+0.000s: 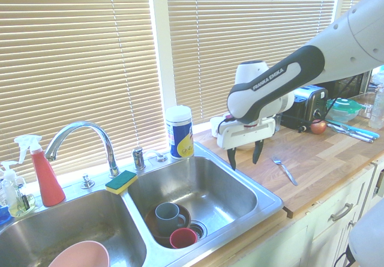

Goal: Put the fork into the sink

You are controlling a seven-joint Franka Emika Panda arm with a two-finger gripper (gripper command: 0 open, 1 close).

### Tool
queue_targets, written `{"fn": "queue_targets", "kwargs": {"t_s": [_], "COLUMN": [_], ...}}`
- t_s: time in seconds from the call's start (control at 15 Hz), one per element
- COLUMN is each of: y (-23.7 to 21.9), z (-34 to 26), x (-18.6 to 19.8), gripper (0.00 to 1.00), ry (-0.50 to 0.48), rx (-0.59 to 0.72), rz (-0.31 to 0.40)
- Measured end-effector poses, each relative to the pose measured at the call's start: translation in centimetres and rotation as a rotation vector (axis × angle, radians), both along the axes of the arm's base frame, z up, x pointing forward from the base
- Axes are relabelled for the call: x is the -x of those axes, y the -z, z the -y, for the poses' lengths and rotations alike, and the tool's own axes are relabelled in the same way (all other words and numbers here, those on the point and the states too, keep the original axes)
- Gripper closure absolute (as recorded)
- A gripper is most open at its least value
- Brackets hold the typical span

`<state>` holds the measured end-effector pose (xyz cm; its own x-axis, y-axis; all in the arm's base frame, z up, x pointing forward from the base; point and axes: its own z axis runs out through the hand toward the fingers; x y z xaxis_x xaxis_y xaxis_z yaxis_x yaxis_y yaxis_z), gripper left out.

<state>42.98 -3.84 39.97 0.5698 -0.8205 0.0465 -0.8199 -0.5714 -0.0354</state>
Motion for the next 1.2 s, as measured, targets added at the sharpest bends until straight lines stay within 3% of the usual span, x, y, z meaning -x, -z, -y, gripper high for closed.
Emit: {"fn": "queue_targets", "kwargs": {"t_s": [0.47,0.87,0.93,1.2], "y": [0.8,5.2,5.8,7.3], "z": [15.8,17.8,17.7,16.9], "x": [3.3,1.3,1.1,0.0], "gripper": [0.00,0.00,1.00,1.00], "ry": [0.159,0.179,0.177,0.193], "rx": [-0.002,0.003,0.003,-0.015], "rz": [0.008,-0.005,-0.007,-0.023]}}
